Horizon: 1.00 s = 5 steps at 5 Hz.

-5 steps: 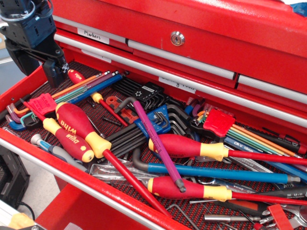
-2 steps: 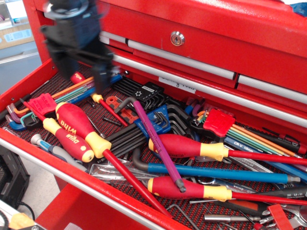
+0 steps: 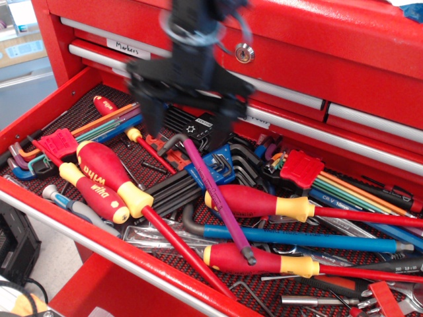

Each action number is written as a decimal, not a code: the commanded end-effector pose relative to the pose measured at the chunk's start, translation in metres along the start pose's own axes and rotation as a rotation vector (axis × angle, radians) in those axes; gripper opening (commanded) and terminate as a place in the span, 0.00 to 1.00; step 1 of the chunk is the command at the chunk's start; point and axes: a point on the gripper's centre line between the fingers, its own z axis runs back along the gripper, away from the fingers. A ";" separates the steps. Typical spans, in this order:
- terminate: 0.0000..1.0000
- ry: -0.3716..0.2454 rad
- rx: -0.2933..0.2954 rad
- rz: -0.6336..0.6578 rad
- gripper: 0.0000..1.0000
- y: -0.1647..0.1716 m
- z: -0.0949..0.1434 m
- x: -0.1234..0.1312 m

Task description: Pick up violet Allen key

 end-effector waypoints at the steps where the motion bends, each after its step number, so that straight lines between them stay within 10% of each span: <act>1: 0.00 0.002 -0.044 0.064 1.00 -0.022 -0.018 0.000; 5: 0.00 -0.008 -0.087 0.204 1.00 -0.029 -0.100 -0.006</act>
